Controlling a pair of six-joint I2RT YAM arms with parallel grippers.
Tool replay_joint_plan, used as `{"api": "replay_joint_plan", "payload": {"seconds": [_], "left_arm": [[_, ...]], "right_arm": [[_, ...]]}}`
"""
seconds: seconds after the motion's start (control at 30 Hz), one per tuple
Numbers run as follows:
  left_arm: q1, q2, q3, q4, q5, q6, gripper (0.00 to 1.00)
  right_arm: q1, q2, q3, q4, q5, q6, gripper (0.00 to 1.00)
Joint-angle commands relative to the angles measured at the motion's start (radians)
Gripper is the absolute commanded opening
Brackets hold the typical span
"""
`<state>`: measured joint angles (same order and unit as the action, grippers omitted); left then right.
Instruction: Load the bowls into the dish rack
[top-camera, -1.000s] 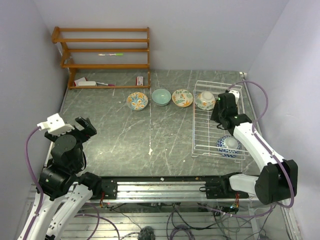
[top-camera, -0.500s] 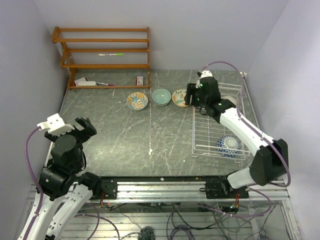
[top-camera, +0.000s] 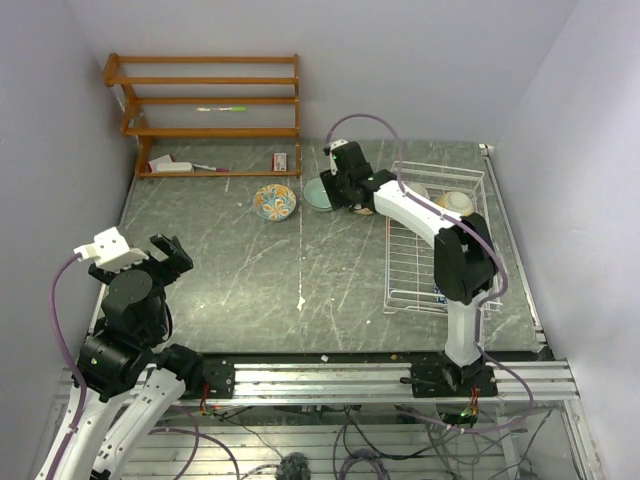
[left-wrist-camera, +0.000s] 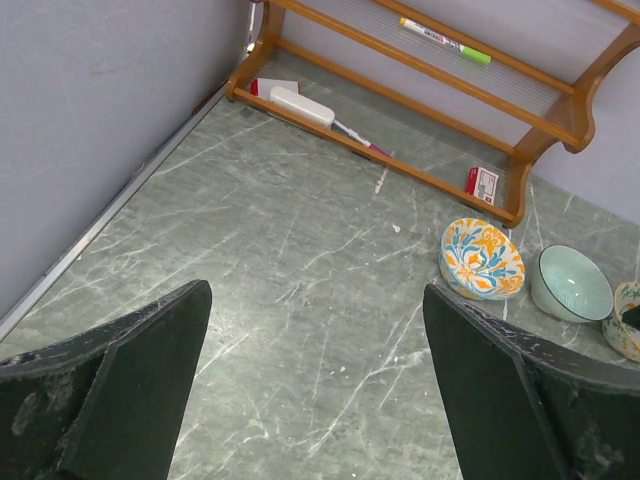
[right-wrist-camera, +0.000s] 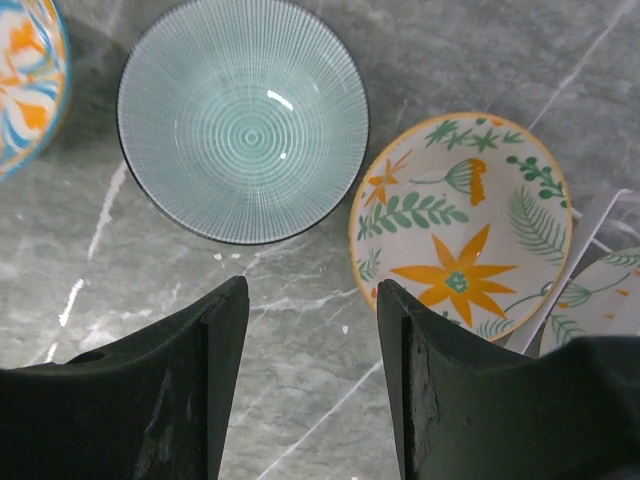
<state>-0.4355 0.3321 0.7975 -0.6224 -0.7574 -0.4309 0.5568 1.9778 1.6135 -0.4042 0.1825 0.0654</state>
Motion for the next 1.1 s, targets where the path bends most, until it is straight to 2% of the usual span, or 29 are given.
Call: {"api": "replay_joint_plan", "payload": {"seconds": [0.0,0.23,0.53,0.67,0.73,0.83,0.97,1.07], "left_arm": [[0.007,-0.003,0.0,0.012,-0.026,-0.005,0.98],[0.007,0.013,0.001,0.018,-0.027,0.001,0.98],[0.007,0.023,0.002,0.019,-0.04,0.004,0.98],[0.007,0.023,0.002,0.017,-0.044,0.002,0.98],[0.008,0.025,0.002,0.015,-0.046,0.001,0.98],[0.007,0.025,0.003,0.014,-0.046,0.001,0.98],[0.007,0.02,0.0,0.013,-0.046,0.0,0.98],[0.007,0.02,0.003,0.01,-0.045,-0.004,0.98]], "right_arm": [[0.023,0.036,0.057,-0.09,0.14,-0.071,0.54],[0.023,0.099,-0.006,-0.052,0.216,-0.088,0.53],[0.022,0.174,-0.045,0.057,0.194,-0.167,0.45],[0.019,0.19,-0.048,0.097,0.199,-0.167,0.35],[0.018,0.186,-0.053,0.115,0.212,-0.167,0.26],[0.019,0.18,-0.057,0.13,0.247,-0.168,0.19],[0.018,0.155,-0.076,0.154,0.256,-0.165,0.05],[0.018,0.122,-0.093,0.17,0.243,-0.152,0.03]]}}
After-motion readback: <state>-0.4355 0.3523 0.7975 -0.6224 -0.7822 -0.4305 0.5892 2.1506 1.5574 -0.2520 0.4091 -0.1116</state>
